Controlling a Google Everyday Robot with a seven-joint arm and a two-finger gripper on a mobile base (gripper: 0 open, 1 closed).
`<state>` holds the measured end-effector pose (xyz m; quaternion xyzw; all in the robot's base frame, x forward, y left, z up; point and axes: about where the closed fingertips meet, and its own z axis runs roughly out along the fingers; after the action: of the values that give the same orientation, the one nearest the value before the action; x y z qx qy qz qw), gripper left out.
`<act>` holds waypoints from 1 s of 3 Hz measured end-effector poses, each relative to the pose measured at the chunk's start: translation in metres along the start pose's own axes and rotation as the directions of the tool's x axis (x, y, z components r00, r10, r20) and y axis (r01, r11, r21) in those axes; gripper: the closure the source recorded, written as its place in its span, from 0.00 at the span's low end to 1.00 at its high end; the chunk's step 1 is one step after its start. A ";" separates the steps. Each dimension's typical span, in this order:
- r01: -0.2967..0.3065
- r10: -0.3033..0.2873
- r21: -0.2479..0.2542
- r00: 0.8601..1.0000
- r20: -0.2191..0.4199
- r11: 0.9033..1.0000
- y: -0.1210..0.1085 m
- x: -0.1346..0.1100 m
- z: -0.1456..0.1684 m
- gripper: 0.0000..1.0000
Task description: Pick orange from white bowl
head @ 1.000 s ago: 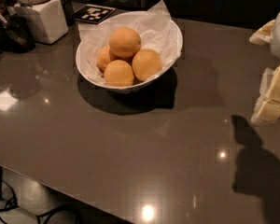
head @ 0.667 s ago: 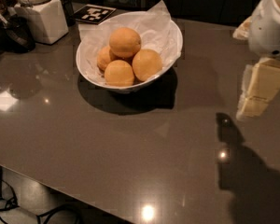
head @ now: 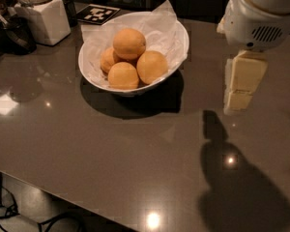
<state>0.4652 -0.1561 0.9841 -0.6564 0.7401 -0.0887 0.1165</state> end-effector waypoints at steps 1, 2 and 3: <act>0.033 -0.033 0.007 0.999 0.039 0.999 -0.020 -0.031 -0.001 0.00; 0.089 -0.091 0.020 0.991 0.102 0.996 -0.057 -0.080 -0.003 0.00; 0.089 -0.093 0.037 0.989 0.113 0.995 -0.061 -0.084 -0.003 0.00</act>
Offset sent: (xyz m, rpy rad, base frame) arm 0.0889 0.1037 0.0201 0.0558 0.0857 0.1850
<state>0.5313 -0.0804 1.0094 -0.6915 0.7000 -0.0677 0.1649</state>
